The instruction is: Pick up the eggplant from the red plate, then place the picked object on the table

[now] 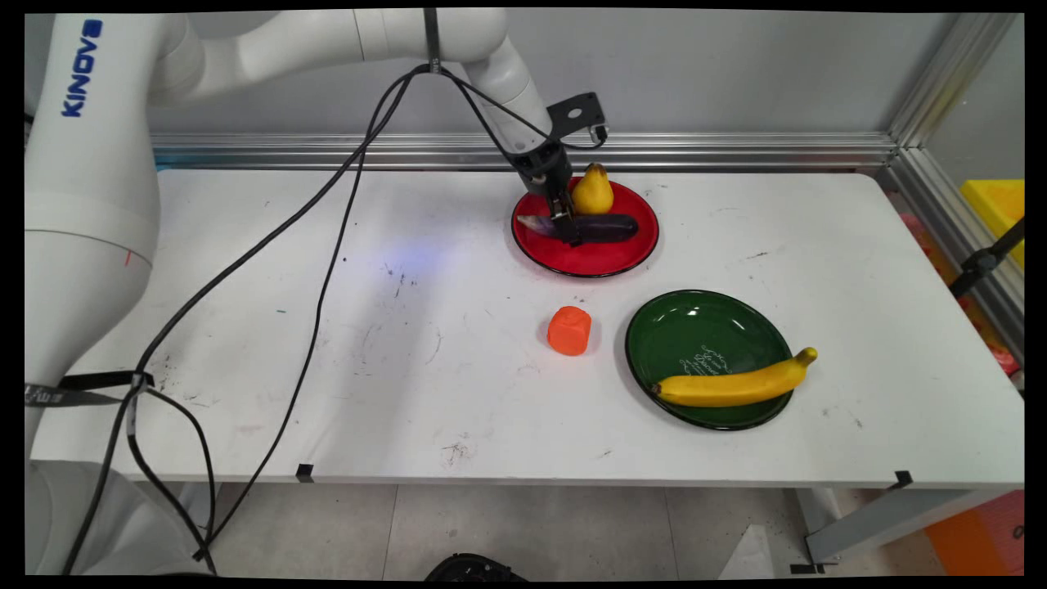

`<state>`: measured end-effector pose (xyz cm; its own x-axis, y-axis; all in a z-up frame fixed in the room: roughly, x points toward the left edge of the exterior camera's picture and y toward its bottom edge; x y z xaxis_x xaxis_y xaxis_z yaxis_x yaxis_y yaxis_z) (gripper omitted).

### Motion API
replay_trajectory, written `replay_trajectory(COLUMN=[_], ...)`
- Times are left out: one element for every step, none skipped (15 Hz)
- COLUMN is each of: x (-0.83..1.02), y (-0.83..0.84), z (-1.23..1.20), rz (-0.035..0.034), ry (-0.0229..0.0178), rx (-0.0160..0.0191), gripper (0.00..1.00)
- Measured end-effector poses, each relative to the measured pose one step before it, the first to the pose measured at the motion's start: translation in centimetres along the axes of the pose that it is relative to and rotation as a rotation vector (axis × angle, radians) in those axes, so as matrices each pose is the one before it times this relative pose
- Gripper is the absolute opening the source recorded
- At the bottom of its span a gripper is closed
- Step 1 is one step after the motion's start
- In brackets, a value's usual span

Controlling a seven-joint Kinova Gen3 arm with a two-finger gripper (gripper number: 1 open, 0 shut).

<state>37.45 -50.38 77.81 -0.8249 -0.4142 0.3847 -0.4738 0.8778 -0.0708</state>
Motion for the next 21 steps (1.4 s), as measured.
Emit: replay_trajectory(x=[-0.025,-0.025,-0.014,0.001,0.009,0.057,0.07,0.064,0.125,0.178,0.232,0.193,0.252,0.189,0.164,0.075,0.053,0.001,-0.07,-0.099,-0.126], y=[0.011,0.021,0.023,0.017,0.01,0.016,0.018,0.01,0.033,0.066,0.125,0.109,0.166,0.2,0.215,0.167,0.328,0.497,0.639,0.614,0.784], z=[0.123,0.118,0.094,0.034,0.01,-0.048,-0.074,-0.096,-0.211,-0.318,-0.477,-0.474,-0.721,-0.874,-0.819,-0.614,-0.937,-1.137,-1.164,-1.006,-1.109], rz=[0.00642,0.00813,0.008,0.00732,0.00784,0.0069,0.00547,0.00332,0.00502,0.00642,0.0081,0.00536,0.00542,0.00197,-0.00164,-0.00303,-0.00695,-0.00862,-0.0073,-0.00698,-0.00579], ry=[-0.00316,-0.00373,-0.00326,-0.00218,-0.00204,0.00039,0.00092,0.00117,0.00255,0.00351,0.00473,0.00444,0.00676,0.0076,0.00768,0.00591,0.0083,0.00864,0.00738,0.00703,0.00813], rx=[-0.00243,-0.0026,-0.00165,-0.00062,-0.00023,0.00091,0.00121,0.0015,0.00244,0.00339,0.00386,0.00378,0.00635,0.00771,0.00806,0.00606,0.00864,0.00887,0.00702,0.00469,0.00363], gripper=[0.0,0.0,0.0,0.0,0.0,0.0,0.0,0.0,0.0,0.0,0.0,0.0,0.0,0.0,0.0,0.0,0.0,0.0,0.0,0.0,0.0])
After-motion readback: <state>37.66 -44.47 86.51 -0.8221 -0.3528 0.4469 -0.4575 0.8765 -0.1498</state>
